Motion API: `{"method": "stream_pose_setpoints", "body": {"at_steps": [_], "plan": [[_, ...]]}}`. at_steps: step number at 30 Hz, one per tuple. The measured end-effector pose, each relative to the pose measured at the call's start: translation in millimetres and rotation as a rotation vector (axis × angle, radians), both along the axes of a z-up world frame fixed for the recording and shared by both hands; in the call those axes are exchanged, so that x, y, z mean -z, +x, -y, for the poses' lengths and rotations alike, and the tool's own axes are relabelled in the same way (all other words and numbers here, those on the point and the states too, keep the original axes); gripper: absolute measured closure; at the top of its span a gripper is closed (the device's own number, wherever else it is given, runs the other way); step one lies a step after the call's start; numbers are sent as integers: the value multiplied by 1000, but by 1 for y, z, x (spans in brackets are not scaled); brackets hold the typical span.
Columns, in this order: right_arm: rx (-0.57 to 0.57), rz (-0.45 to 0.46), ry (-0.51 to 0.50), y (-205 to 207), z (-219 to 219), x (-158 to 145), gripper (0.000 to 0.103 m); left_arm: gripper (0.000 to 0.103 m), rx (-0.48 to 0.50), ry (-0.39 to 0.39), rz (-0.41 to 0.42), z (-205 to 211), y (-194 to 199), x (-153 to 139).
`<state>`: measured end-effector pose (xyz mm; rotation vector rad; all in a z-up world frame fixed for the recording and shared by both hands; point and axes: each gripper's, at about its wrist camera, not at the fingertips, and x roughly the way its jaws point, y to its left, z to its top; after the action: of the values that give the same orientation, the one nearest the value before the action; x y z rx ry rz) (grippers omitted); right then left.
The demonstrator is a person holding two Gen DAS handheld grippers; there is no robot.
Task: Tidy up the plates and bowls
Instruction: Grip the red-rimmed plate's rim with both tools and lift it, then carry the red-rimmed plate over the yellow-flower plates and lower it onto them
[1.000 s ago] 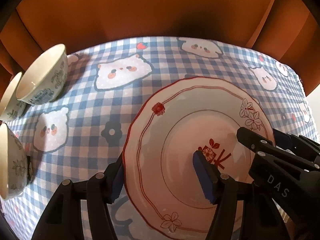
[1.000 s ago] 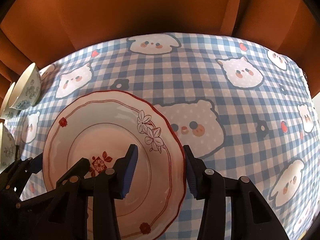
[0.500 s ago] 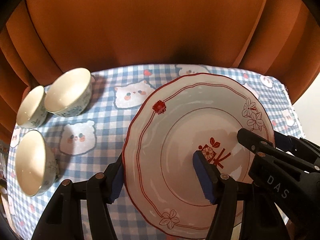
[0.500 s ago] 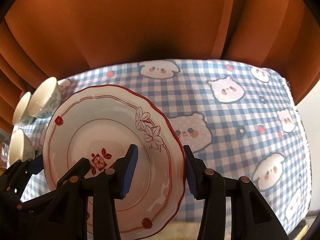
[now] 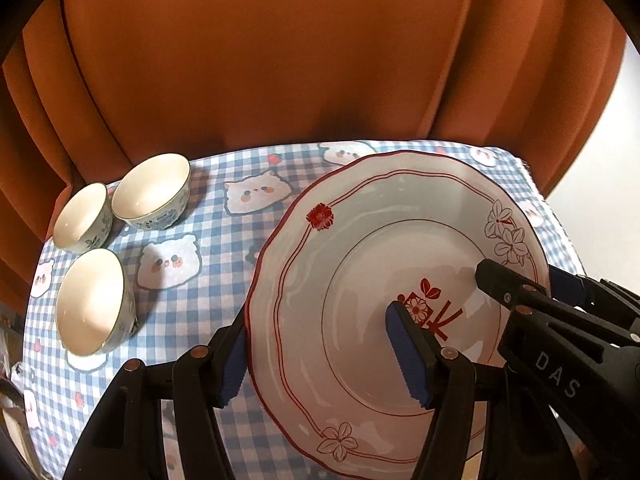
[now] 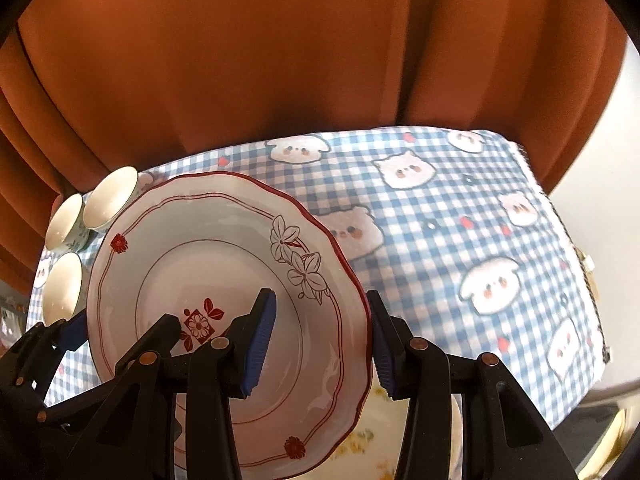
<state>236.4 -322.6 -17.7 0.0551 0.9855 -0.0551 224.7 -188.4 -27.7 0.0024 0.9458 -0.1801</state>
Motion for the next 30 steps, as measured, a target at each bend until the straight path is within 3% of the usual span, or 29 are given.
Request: {"method": "stream_pose_setpoints", "body": {"at_steps": [10,30], "plan": [[57,1,-21,-54,15,-7,55,37,48,-16,-18,19,-42,1],[44,-135,7,-91,93,66,55,37,15,13,-155,94,-78,70]]}}
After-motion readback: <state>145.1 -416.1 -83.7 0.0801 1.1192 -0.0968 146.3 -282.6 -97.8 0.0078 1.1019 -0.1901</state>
